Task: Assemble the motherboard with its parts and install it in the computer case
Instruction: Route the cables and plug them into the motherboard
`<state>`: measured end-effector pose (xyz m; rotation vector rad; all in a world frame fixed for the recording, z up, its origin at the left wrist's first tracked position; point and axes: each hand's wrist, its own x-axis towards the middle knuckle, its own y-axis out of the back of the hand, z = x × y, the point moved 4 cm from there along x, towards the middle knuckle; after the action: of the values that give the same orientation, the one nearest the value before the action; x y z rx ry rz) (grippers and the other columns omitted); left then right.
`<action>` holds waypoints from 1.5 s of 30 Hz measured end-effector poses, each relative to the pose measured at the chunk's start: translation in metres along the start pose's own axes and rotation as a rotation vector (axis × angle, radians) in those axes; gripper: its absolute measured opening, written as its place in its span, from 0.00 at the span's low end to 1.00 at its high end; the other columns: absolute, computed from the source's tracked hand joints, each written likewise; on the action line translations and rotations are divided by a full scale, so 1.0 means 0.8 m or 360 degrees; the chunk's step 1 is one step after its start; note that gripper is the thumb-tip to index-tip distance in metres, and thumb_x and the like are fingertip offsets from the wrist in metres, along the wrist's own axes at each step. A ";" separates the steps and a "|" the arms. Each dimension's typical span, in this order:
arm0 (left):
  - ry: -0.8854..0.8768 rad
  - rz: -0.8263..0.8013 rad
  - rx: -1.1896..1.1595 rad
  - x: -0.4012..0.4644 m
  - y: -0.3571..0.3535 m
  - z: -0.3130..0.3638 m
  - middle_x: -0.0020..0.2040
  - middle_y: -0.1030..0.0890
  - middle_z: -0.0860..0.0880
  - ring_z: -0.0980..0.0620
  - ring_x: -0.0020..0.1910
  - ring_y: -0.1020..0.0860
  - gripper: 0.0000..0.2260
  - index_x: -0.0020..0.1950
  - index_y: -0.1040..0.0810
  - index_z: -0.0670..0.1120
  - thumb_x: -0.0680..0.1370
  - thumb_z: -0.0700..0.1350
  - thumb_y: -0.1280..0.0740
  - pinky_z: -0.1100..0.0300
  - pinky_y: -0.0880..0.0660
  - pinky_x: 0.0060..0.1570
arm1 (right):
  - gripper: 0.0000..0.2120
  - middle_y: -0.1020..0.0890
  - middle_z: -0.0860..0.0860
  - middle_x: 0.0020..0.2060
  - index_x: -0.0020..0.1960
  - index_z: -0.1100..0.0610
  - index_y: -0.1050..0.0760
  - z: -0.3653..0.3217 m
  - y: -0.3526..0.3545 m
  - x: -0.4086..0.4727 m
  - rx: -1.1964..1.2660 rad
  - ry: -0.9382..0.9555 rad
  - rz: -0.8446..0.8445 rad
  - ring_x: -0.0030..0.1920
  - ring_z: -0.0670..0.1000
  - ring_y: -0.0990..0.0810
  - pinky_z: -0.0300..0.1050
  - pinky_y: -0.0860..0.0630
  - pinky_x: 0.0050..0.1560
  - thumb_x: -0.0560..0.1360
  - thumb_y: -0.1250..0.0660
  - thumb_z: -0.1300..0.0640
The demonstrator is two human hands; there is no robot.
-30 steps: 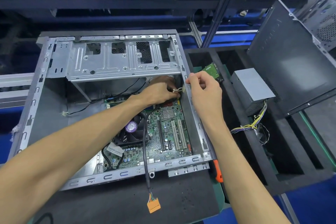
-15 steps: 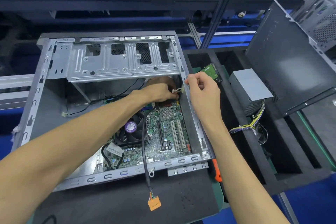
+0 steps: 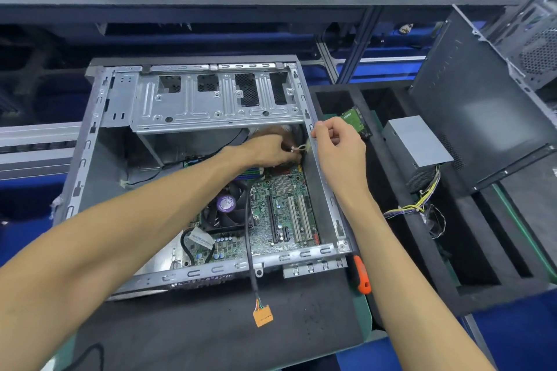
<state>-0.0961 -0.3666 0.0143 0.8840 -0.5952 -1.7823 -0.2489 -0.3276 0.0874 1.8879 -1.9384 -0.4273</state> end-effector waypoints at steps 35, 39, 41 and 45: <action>-0.0126 0.1067 -0.0791 -0.185 0.109 -0.022 0.27 0.28 0.40 0.52 0.27 0.30 0.30 0.34 0.28 0.34 0.80 0.60 0.37 0.61 0.34 0.29 | 0.10 0.15 0.63 0.45 0.58 0.60 0.20 -0.091 -0.002 -0.074 0.1053 -0.0272 -0.1406 0.39 0.56 0.15 0.42 0.19 0.36 0.83 0.37 0.57; -0.0092 0.1019 -0.0787 -0.176 0.106 -0.025 0.24 0.26 0.49 0.56 0.24 0.32 0.26 0.26 0.30 0.46 0.82 0.56 0.38 0.69 0.36 0.26 | 0.13 0.15 0.62 0.50 0.56 0.57 0.15 -0.102 -0.003 -0.069 0.1260 -0.0260 -0.1413 0.43 0.54 0.14 0.40 0.18 0.39 0.81 0.38 0.63; -0.0077 0.0931 -0.0754 -0.171 0.103 -0.021 0.24 0.24 0.47 0.56 0.23 0.32 0.27 0.26 0.27 0.45 0.83 0.55 0.38 0.69 0.35 0.26 | 0.14 0.15 0.62 0.52 0.58 0.56 0.15 -0.106 -0.004 -0.068 0.1306 -0.0228 -0.1431 0.46 0.54 0.13 0.40 0.18 0.42 0.81 0.38 0.63; -0.0123 0.0699 -0.0713 -0.164 0.093 -0.005 0.20 0.30 0.55 0.60 0.21 0.37 0.28 0.22 0.28 0.48 0.83 0.48 0.38 0.71 0.40 0.25 | 0.12 0.13 0.60 0.49 0.57 0.56 0.14 -0.114 -0.013 -0.069 0.1316 -0.0200 -0.1401 0.45 0.53 0.12 0.38 0.18 0.41 0.79 0.34 0.63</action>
<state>-0.0225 -0.2715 0.1052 0.3439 -0.3772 -1.4660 -0.1950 -0.2676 0.1580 3.2981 -1.3098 0.0778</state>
